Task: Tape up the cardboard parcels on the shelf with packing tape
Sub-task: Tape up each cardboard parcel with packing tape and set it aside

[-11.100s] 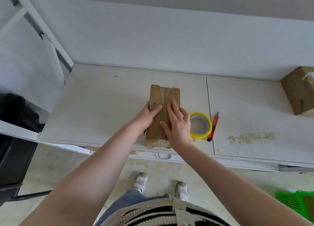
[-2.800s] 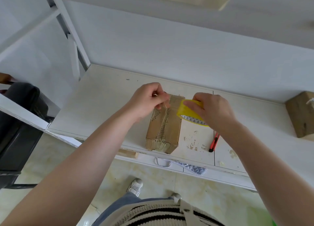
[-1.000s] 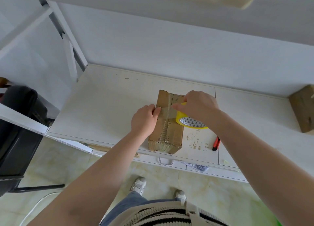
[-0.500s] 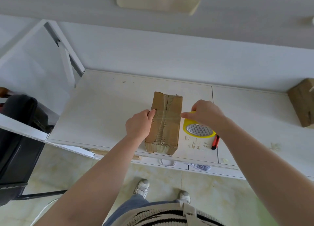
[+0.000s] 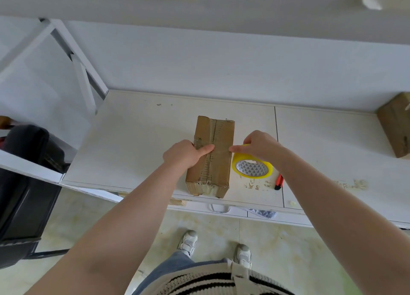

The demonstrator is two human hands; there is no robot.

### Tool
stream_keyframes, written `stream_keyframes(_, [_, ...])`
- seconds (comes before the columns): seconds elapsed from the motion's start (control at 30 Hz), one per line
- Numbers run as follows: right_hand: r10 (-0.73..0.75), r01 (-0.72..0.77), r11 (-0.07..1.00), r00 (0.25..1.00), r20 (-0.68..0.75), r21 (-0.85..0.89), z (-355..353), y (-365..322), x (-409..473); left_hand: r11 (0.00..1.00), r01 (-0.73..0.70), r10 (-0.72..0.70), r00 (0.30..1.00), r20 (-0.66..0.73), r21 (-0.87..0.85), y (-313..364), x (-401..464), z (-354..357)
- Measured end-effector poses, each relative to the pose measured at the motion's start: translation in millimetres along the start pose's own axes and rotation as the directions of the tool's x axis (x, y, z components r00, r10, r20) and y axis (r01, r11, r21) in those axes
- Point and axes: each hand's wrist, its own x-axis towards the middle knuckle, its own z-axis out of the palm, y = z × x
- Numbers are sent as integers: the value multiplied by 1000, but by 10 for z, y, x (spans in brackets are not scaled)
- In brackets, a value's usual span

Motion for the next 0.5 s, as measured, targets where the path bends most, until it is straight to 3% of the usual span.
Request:
stream_keyframes(0.2, [-10, 10, 1000, 1000, 10, 20, 22, 36, 9, 997, 44, -45, 999, -3, -70, -39, 62, 27])
stream_keyframes(0.33, [-13, 12, 999, 1000, 12, 42, 55, 41, 11, 997, 70, -69, 997, -45, 26, 28, 23, -24])
stream_keyframes(0.43, [-9, 8, 999, 1000, 4, 46, 66, 46, 0, 999, 10, 2, 957, -291, 40, 121, -80, -27])
stream_keyframes(0.5, [-3, 3, 999, 1000, -8, 41, 70, 40, -18, 994, -89, 64, 937, -345, -57, 292, -192, 35])
